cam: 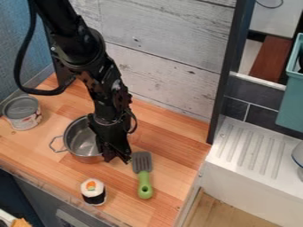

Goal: Move the silver pot to the top left side of the table

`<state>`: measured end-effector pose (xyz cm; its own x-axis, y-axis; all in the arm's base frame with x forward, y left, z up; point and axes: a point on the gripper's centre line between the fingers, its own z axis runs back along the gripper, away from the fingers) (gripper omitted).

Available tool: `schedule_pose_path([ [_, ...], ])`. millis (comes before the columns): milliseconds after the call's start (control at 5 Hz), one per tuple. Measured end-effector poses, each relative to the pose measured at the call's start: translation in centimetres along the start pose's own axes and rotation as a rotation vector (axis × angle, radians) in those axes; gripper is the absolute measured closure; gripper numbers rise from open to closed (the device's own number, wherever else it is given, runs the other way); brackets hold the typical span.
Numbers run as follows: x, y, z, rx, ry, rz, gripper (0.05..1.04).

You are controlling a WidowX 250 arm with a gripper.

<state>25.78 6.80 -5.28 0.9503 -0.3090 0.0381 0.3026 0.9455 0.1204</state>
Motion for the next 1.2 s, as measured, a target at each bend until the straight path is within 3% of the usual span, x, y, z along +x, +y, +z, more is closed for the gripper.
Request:
schedule_pose_path([
  [400,-0.4,3.0,3.0,0.087,-0.034,0.049,1.011],
  [600,-0.4,4.7,3.6,0.118,-0.044,0.086,1.011],
  [800,0.4,7.0,4.5,0.178,-0.062,0.11,1.011],
  [1200,1.6,11.1,3.2,0.222,-0.053,0.161,1.011],
])
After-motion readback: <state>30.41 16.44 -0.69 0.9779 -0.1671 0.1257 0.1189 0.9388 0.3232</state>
